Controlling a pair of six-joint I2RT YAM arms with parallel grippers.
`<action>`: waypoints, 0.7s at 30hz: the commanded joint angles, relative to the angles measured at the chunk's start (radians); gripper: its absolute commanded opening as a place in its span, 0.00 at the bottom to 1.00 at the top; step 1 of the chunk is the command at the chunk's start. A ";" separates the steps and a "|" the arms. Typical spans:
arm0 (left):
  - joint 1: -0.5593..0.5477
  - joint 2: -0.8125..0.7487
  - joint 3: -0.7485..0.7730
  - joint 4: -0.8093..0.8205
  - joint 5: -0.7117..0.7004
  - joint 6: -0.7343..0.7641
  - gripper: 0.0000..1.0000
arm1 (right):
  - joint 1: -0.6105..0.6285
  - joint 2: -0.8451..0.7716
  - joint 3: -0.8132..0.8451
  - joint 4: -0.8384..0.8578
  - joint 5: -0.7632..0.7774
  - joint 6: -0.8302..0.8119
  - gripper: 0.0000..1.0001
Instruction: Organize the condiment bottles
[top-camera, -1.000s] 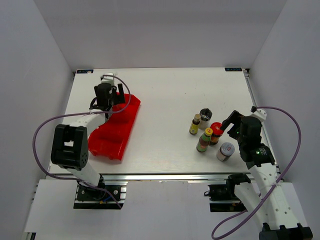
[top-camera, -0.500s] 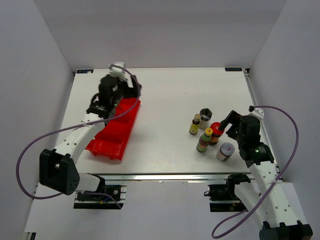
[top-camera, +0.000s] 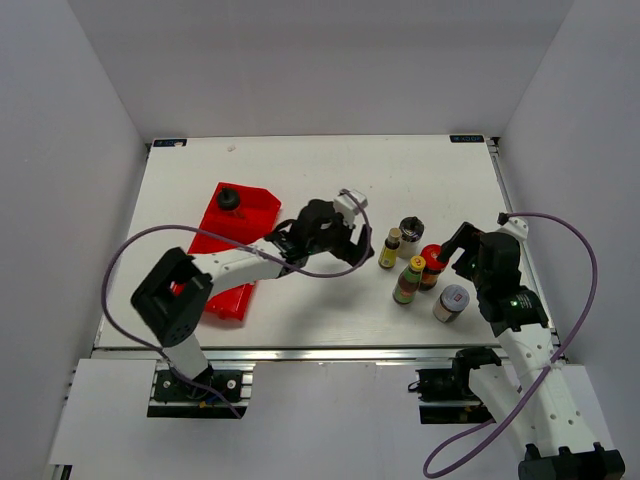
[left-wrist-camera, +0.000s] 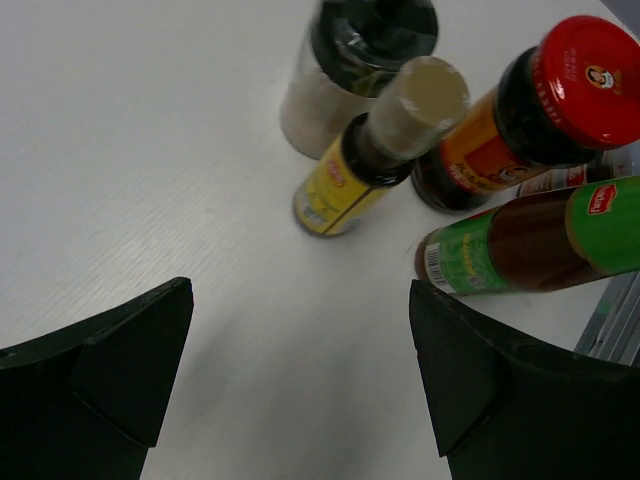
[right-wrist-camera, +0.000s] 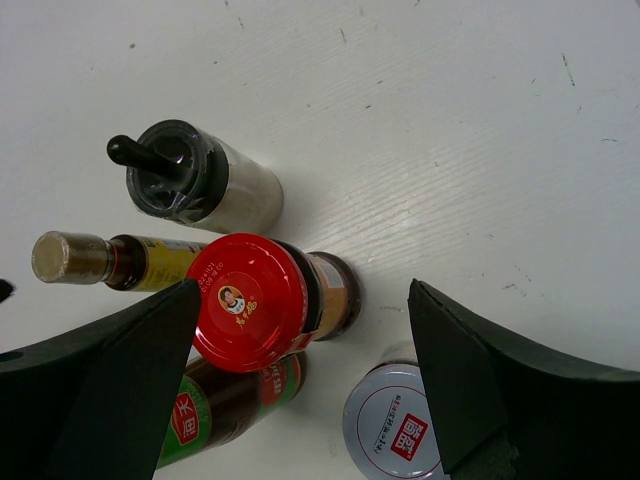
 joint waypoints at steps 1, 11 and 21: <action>-0.045 0.065 0.089 0.065 0.023 0.023 0.98 | -0.003 -0.017 0.003 0.007 0.012 0.001 0.89; -0.095 0.255 0.198 0.115 0.000 0.036 0.98 | -0.003 -0.026 0.000 0.013 -0.013 -0.005 0.89; -0.095 0.384 0.321 0.129 -0.006 0.063 0.97 | -0.002 -0.026 -0.006 0.014 -0.011 -0.007 0.89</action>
